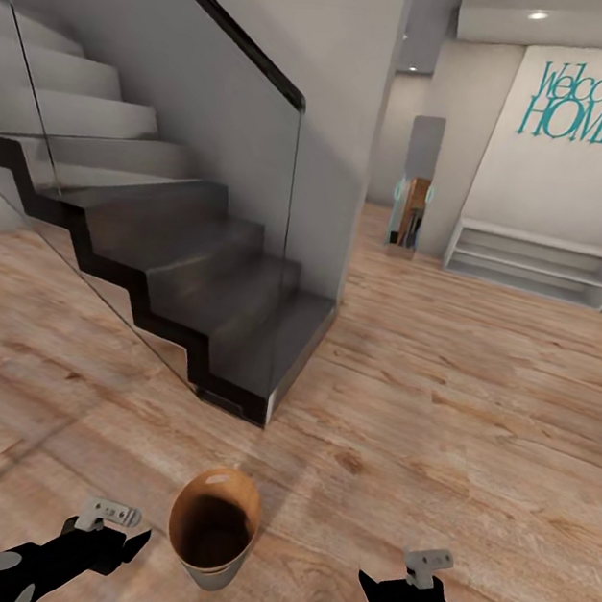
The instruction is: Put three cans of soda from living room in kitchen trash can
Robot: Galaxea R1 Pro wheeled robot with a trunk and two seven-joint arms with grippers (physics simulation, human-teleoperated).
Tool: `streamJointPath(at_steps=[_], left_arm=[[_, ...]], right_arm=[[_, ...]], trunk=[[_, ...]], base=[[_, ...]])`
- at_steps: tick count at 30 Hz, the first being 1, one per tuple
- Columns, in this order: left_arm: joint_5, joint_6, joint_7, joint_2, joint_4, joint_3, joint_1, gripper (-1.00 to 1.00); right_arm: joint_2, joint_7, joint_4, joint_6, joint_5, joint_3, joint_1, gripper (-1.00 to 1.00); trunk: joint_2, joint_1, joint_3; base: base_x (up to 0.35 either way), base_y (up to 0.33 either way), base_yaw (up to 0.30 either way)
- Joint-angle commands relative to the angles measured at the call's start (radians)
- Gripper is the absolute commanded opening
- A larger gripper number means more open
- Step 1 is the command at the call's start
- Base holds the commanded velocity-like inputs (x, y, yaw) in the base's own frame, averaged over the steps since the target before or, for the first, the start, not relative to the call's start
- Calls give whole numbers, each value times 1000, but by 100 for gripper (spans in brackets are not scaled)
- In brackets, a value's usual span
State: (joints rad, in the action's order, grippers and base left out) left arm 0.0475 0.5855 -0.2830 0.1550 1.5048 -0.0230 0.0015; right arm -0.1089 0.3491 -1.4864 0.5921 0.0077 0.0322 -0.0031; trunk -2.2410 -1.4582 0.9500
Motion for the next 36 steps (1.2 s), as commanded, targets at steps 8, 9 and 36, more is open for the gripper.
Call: streamJointPath(at_steps=[8,9,36], left_arm=[[-2,-1,4,-2,-1,0,0,100],[-3,-1,4,-2,-1,0,0,100],[-2,-1,10,-2,-1,0,0,100]], right_arm=[[0,-1,-1,0,0,0,0,100],[0,-1,-1,0,0,0,0,100],[0,-4,-37,69,0,4,-1,100]], trunk=[[0,0,13],[0,0,15],[0,0,59]], base=[[0,0,0],[0,0,0],[0,0,0]])
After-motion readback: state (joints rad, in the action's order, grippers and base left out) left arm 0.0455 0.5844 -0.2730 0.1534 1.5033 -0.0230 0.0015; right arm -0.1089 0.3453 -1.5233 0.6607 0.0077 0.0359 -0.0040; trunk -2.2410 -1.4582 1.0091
